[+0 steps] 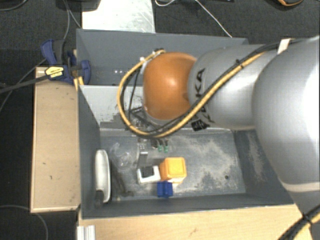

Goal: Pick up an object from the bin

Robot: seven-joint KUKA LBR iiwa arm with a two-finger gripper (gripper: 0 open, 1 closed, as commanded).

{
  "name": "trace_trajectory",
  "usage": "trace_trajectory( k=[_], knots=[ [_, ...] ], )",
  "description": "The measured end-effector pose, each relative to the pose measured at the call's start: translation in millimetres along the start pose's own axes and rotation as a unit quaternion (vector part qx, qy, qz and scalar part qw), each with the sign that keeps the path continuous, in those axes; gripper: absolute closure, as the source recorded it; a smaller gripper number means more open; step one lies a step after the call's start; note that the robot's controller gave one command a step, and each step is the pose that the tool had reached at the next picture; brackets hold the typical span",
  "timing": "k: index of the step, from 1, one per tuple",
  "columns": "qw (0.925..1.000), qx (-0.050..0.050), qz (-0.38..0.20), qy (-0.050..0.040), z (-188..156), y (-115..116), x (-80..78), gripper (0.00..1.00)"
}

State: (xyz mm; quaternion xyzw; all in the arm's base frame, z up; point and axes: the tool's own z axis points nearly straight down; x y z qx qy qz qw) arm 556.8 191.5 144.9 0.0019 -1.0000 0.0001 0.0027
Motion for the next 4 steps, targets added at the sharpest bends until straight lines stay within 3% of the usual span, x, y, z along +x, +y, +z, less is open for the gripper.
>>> trace_trajectory(
  k=[1,2,3,4],
  knots=[
    [1.0,-0.001,0.004,-0.0039,-4.9,-1.0,-2.0,0.0],
    [0.9806,0.001,-0.196,0.0027,77.4,-61.1,56.2,0.0],
    [0.9802,-0.001,-0.198,-0.0058,27.9,24.0,-16.4,0.0],
    [0.9811,0.001,-0.194,0.0025,77.5,-61.7,56.0,0.0]
  ],
)
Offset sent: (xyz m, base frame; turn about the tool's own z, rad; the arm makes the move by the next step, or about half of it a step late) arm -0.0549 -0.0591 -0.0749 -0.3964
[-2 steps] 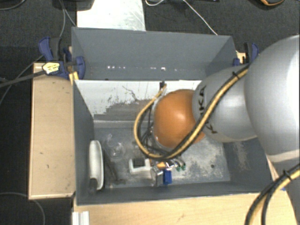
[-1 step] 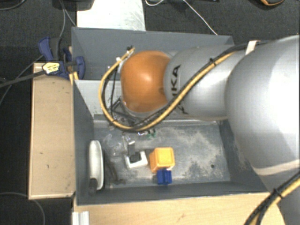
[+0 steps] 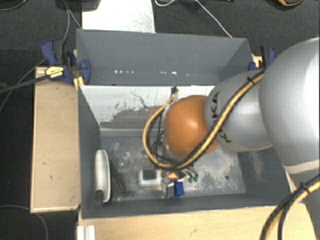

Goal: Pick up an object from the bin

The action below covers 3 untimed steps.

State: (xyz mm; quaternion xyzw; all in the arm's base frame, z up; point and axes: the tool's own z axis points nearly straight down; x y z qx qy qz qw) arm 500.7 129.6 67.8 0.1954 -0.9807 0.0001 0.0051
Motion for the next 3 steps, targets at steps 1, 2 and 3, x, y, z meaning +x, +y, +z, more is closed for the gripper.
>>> trace_trajectory(
  k=[1,2,3],
  knots=[
    [0.9853,0.001,-0.17,-0.0105,-3.2,16.4,-47.7,0.0],
    [1.0,0.0,0.001,-0.0036,-2.3,0.0,-2.1,1.0],
    [1.0,0.0,0.001,-0.0036,-2.3,0.0,-2.1,1.0]
  ],
)
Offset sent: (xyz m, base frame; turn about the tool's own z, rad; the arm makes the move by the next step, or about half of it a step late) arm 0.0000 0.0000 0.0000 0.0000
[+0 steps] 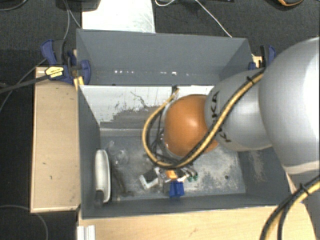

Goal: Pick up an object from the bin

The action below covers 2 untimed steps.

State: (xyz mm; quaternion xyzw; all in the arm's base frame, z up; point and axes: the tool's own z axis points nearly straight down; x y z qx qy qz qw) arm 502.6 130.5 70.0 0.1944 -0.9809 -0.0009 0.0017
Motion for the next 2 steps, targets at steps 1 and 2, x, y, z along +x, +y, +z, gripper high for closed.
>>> trace_trajectory(
  k=[1,2],
  knots=[
    [1.0,0.0,0.0,0.0001,-1.8,0.1,0.3,1.0],
    [1.0,0.0,0.0,0.0017,-10.4,0.2,1.3,1.0]
  ],
)
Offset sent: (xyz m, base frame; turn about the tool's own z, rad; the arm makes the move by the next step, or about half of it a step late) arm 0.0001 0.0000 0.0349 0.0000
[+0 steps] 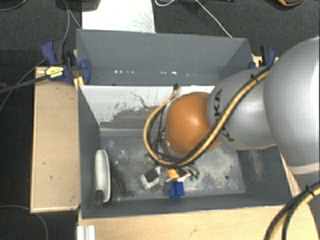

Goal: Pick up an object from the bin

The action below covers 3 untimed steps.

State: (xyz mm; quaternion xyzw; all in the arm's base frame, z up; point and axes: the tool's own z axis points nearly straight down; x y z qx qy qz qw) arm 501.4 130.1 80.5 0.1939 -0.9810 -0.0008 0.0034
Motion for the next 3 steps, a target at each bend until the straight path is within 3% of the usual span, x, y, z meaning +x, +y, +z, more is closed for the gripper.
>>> trace_trajectory(
  k=[3],
  knots=[
    [1.0,0.001,0.001,-0.0024,-27.4,-0.3,-1.0,1.0]
  ],
)
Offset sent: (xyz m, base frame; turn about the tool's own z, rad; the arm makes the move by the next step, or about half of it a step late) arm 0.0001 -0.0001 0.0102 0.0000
